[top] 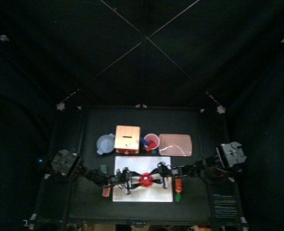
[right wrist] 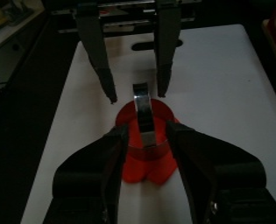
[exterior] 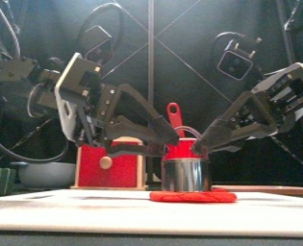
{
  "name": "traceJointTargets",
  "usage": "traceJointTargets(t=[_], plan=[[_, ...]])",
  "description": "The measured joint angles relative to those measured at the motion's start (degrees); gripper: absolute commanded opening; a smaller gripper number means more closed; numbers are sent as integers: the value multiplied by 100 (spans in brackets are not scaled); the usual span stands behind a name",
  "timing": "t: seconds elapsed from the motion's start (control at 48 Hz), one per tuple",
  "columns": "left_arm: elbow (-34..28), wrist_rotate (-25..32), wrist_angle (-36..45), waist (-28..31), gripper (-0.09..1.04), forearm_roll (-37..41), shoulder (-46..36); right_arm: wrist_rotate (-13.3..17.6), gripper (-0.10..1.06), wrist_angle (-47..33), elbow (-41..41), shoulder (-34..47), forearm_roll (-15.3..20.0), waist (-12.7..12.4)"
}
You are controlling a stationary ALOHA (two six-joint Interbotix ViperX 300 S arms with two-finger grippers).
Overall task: Get the cutter from the drawer then cut the dough then place the extra dough in the bowl
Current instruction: Cut the dough
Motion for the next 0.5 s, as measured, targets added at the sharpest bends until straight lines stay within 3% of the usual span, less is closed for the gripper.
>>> traceJointTargets(t=[0.208,0.5], plan=[[-26,0,0,0,73,0,35,0,75,44,-18,9,0,0],[-26,-9,18,-9,71,-26,35,-26,69,211,-70,9,0,0]])
